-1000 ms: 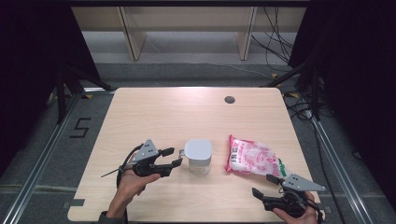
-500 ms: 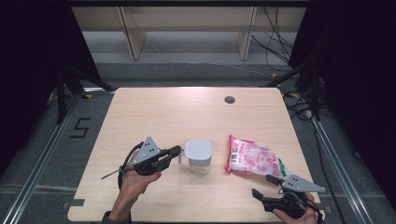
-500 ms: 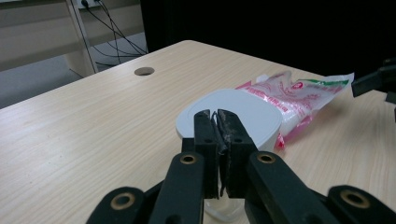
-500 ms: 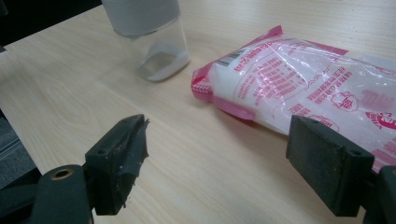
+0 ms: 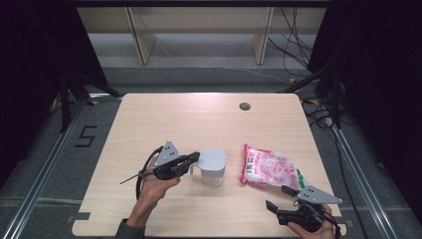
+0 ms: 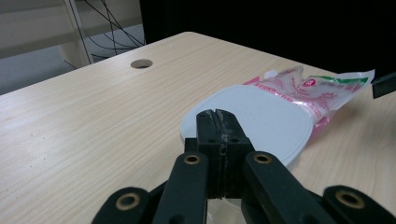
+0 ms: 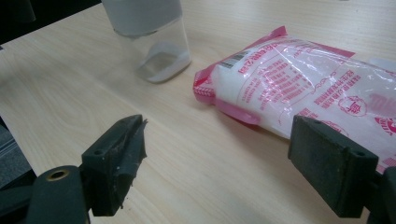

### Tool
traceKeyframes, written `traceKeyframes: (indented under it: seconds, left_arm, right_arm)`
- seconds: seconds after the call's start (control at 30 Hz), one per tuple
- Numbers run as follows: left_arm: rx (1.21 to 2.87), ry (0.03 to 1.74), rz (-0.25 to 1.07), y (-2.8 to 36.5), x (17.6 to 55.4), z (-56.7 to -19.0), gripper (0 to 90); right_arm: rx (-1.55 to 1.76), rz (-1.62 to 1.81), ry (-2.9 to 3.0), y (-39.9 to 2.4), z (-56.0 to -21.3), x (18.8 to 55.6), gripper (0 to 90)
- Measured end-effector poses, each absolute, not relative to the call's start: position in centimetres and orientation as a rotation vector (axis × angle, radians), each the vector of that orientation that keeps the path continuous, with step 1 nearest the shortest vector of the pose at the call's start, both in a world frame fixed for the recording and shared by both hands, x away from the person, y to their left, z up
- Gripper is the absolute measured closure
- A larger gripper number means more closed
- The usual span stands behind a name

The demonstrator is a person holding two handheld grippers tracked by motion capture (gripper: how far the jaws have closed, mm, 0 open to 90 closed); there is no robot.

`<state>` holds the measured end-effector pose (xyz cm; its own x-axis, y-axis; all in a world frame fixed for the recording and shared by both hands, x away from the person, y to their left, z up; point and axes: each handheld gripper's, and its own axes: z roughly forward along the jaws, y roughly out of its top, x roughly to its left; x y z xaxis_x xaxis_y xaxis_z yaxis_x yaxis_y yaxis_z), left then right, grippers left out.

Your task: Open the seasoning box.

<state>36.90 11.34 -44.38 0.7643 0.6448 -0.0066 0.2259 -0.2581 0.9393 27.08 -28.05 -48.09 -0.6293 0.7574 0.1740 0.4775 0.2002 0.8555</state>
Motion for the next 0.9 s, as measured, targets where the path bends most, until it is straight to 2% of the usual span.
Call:
traceKeyframes:
  seconds: [0.4, 0.43, 0.57, 0.63, 0.67, 0.73, 0.8, 0.9]
  left_arm:
    - [1.795, 0.672, 0.428, 11.7, 37.3, -44.8, 89.2]
    - [1.789, 0.679, 0.423, 11.8, 37.3, -44.8, 89.2]
    - [1.788, 0.681, 0.428, 11.9, 37.2, -44.9, 89.2]
    - [1.774, 0.684, 0.409, 12.1, 37.3, -45.0, 89.0]
    - [1.753, 0.702, 0.394, 12.2, 37.3, -45.1, 89.0]
    - [1.756, 0.702, 0.397, 12.4, 37.4, -45.2, 88.8]
    - [1.771, 0.707, 0.415, 12.5, 37.3, -45.2, 88.8]
    - [1.756, 0.719, 0.407, 12.6, 37.5, -45.4, 88.5]
  right_arm:
    - [1.133, 1.395, 2.198, -27.5, -48.0, 27.3, 21.2]
    - [1.086, 1.38, 2.204, -27.5, -48.0, 27.6, 27.4]
    - [1.056, 1.412, 2.228, -27.0, -47.8, 27.8, 33.5]
    - [0.998, 1.424, 2.237, -26.3, -47.6, 28.3, 48.2]
    - [0.998, 1.424, 2.237, -26.3, -47.6, 28.3, 48.2]
    - [0.933, 1.463, 2.232, -25.1, -47.3, 29.1, 55.1]
    - [0.918, 1.467, 2.227, -24.5, -47.2, 29.5, 57.8]
    - [0.835, 1.481, 2.264, -22.8, -47.1, 30.8, 70.3]
